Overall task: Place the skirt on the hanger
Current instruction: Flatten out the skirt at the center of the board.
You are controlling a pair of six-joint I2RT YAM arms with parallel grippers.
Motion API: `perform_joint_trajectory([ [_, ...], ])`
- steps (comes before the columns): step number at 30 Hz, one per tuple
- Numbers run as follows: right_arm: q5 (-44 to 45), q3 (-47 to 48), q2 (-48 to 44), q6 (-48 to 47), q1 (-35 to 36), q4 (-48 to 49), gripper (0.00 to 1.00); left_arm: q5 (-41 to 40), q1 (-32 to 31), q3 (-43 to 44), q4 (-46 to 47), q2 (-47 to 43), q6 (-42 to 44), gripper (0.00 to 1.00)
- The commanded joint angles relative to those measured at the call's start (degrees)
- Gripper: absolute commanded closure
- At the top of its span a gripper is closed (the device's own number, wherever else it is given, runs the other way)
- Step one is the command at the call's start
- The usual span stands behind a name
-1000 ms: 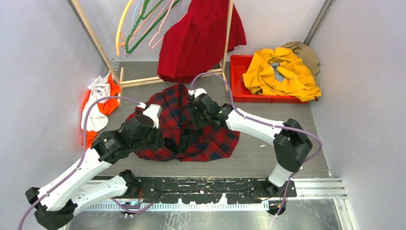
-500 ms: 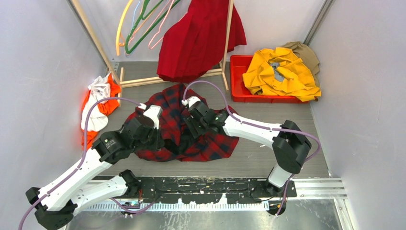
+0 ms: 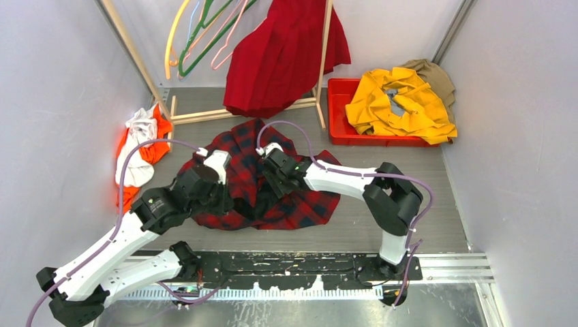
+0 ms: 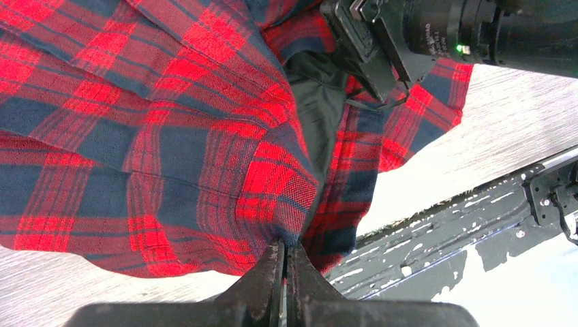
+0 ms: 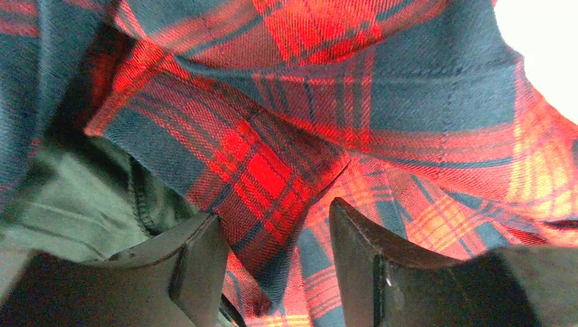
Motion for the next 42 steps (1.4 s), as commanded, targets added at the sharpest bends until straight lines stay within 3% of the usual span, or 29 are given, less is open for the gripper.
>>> perform_joint_trajectory([
  [1, 1.84, 4.86, -0.82, 0.74, -0.84, 2.84, 0.44, 0.11, 0.07, -0.86, 3.48, 0.1, -0.09, 1.0],
  [3, 0.38, 6.49, 0.16, 1.38, -1.8, 1.9, 0.5, 0.44, 0.12, -1.16, 3.54, 0.37, -0.42, 1.0],
  [8, -1.0, 8.2, -0.48, 1.1, -2.37, -0.75, 0.9, -1.21, 0.11, -1.72, 3.7, -2.34, -1.02, 1.0],
  [10, -1.07, 7.9, -2.91, 1.46, -2.44, -1.14, 0.95, -1.86, 0.08, -1.05, 3.16, -2.64, -0.6, 1.0],
  [13, -1.29, 9.26, -8.04, 2.44, -2.7, -2.7, 0.97, -3.31, 0.15, 2.68, 1.94, -2.33, 0.74, 1.0],
  [18, 1.86, 19.18, -17.46, 3.49, -2.89, -8.68, 0.99, -8.11, 0.18, 17.47, -1.74, 0.45, 5.75, 1.0],
  [22, 4.26, 29.48, -19.94, 3.94, -3.84, -13.76, 0.99, -11.69, 0.21, 31.33, -4.83, 5.14, 10.23, 1.0],
  [26, 4.97, 39.04, -18.2, 4.12, -6.89, -15.95, 0.99, -17.36, 0.23, 43.9, -7.82, 11.15, 14.48, 1.0],
  [31, -4.13, 50.14, -11.06, 7.3, -14.19, -12.09, 0.99, -23.24, 1.32, 57.14, -8.66, 17.99, 20.43, 1.0],
  [35, -6.9, 60.43, -3.94, 7.82, -15.8, -10.75, 0.99, -24.35, 3.52, 64.8, -5.83, 22.44, 26.13, 1.0],
  [38, -7.7, 59.51, -4.68, 7.62, -15.81, -9.15, 0.99, -23.66, 3.59, 63.65, -1.35, 21.36, 29.36, 1.0],
  [42, -8.28, 45.54, -11.5, 8.23, -16.19, -4.61, 0.99, -25.02, 3.61, 53.89, 3.0, 15.99, 30.63, 1.0],
])
